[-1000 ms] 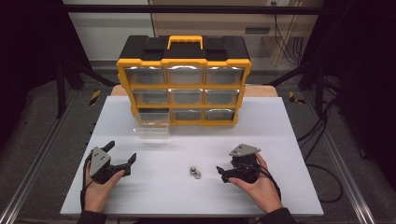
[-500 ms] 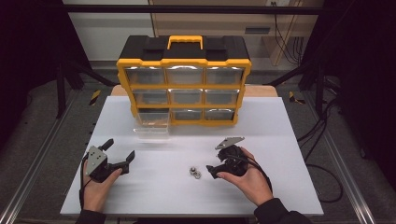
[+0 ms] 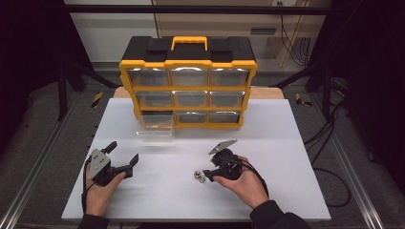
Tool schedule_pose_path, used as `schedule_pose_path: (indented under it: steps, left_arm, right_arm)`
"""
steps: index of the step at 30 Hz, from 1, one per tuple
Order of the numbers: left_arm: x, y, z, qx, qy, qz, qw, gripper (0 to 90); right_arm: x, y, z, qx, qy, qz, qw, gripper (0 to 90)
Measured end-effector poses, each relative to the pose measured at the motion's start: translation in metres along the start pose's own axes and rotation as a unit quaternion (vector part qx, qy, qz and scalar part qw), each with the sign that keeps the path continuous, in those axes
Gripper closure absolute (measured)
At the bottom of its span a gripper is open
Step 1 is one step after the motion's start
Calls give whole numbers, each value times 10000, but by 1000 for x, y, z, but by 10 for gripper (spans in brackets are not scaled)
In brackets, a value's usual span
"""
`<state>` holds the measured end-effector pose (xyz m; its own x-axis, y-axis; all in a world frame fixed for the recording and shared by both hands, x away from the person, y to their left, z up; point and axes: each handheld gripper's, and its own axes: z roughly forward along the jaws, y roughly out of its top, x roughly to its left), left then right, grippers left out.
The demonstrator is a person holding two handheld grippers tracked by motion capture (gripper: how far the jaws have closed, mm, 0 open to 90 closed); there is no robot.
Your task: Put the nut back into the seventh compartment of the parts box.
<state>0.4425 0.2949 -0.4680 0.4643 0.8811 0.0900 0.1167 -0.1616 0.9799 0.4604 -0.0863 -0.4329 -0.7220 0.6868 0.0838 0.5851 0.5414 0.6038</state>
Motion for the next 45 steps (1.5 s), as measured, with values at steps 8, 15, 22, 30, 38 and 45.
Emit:
schedule_pose_path:
  steps: [8,15,22,30,38,45]
  left_arm:
    - [0,0,0,-33,-42,-26,10000,55]
    - [-1,0,0,7,-78,-3,10000,55]
    - [-1,0,0,3,-94,-15,10000,55]
    - [-2,0,1,2,-137,-1,9999,55]
    - [-1,0,1,-44,-201,-54,9998,55]
    - [-3,0,1,-63,-315,-20,9995,55]
  right_arm:
    - [16,8,19,110,187,-122,9997,527]
    - [22,11,30,250,273,-203,9991,552]
    - [22,12,34,303,334,-205,9988,626]
    - [20,12,35,297,271,-307,9987,696]
    - [19,11,31,37,271,-296,9992,697]
    - [13,12,25,-175,288,-115,9994,697]
